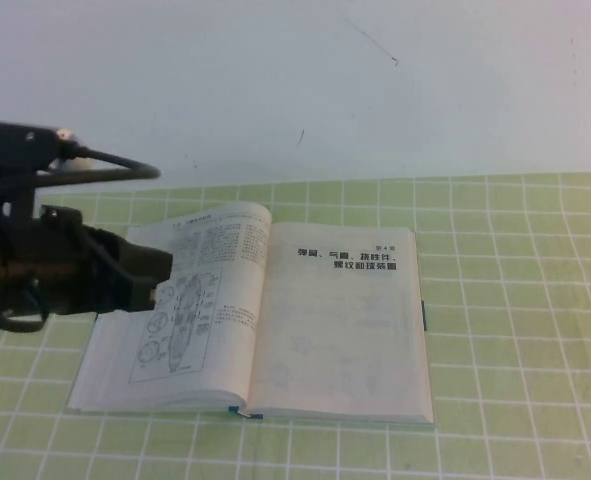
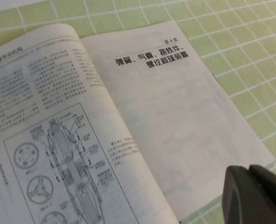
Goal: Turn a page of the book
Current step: Open the closed book
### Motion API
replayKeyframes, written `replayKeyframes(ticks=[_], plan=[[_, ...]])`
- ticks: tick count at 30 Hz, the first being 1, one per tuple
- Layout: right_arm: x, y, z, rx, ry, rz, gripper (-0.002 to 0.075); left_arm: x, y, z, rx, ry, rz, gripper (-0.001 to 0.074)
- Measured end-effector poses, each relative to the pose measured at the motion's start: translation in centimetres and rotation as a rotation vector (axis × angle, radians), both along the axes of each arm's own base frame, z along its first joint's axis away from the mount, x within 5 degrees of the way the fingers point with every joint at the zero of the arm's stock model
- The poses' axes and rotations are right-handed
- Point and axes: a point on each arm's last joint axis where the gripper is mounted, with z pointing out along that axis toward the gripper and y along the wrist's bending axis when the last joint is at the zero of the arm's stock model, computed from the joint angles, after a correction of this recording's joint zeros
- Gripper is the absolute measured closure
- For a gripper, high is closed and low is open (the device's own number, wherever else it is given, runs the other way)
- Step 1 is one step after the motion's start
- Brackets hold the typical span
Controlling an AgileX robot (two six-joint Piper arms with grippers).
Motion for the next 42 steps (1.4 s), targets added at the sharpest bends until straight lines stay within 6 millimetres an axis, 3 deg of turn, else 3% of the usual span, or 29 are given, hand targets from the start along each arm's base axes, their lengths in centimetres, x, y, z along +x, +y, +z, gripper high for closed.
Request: replayKeyframes(ticks=[8, 15, 20, 25, 29, 33, 38, 42], plan=[[6.2, 1.6, -2.3, 0.138, 0.123, 0.219, 0.0729, 2.4, -3.9, -2.4, 0.122, -0.112, 0.003, 0.0738], [12.3, 2.3, -7.5, 0.218, 0.25, 0.188, 0.0729, 5.0, -5.3, -6.4, 0.137, -0.032, 0.075, 0.0738], [15.0, 5.4, -10.5, 0.149, 0.289, 0.239, 0.0729, 6.0, -5.5, -8.7, 0.15, 0.037, 0.096, 0.0738], [16.8, 9.4, -12.1, 0.154, 0.328, 0.315, 0.0729, 6.7, -5.9, -10.8, 0.117, 0.124, 0.139, 0.0738], [18.2, 10.4, -13.1, 0.188, 0.363, 0.311, 0.0722, 6.9, -6.2, -11.0, 0.124, 0.103, 0.166, 0.0738], [19.1, 10.8, -14.2, 0.192, 0.399, 0.319, 0.0662, 7.0, -6.4, -10.8, 0.145, 0.064, 0.172, 0.0738], [20.6, 11.3, -15.5, 0.195, 0.427, 0.315, 0.0457, 7.4, -6.2, -10.9, 0.191, 0.016, 0.176, 0.0738], [21.9, 11.7, -16.2, 0.24, 0.456, 0.268, 0.0366, 7.9, -6.0, -11.6, 0.247, -0.014, 0.179, 0.0738]])
